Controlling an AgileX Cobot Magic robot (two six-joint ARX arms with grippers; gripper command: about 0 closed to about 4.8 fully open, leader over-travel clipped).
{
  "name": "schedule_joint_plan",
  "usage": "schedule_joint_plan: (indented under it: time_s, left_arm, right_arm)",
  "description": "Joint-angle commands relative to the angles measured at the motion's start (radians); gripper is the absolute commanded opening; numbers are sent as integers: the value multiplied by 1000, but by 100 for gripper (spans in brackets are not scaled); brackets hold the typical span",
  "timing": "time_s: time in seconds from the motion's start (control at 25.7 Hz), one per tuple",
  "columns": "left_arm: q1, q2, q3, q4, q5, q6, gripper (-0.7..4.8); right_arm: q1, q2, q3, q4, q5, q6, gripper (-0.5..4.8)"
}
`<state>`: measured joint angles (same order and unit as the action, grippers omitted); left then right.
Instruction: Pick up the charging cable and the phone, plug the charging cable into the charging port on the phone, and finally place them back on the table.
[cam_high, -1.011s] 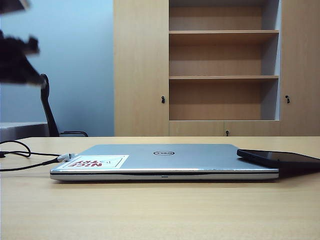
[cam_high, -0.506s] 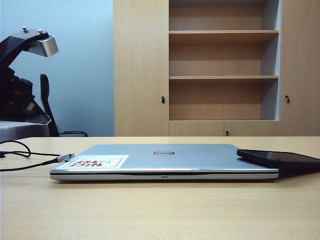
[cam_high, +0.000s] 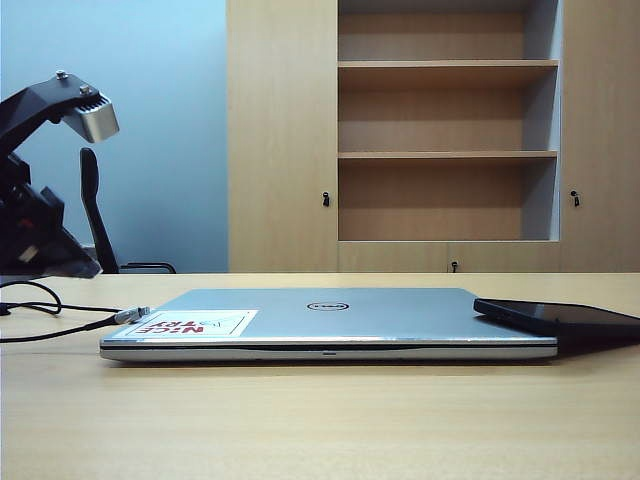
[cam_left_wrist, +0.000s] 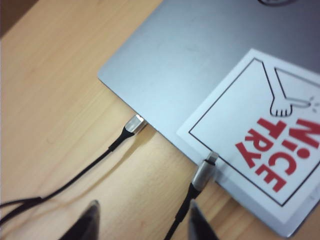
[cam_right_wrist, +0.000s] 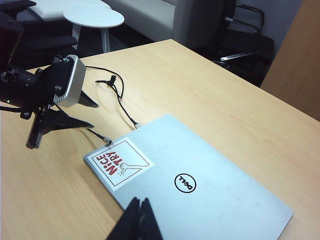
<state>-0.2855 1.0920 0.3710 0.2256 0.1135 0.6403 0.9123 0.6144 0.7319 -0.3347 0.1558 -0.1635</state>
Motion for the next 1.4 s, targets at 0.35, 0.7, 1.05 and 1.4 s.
schedule_joint_plan:
  time_s: [0.35, 0.7, 1.05, 1.4]
  left_arm:
    - [0, 140, -9, 93, 4, 43, 197]
    - [0, 265, -9, 211, 5, 37, 197]
    - [-5, 335, -9, 292, 5, 32, 197]
    - [-5, 360, -9, 316, 4, -5, 196]
  right_arm:
    - [0, -4, 8, 17, 0, -1, -2]
    - [0, -4, 8, 18, 0, -1, -2]
    - [-1, -4, 8, 25, 0, -1, -2]
    - [-1, -4, 8, 25, 3, -1, -2]
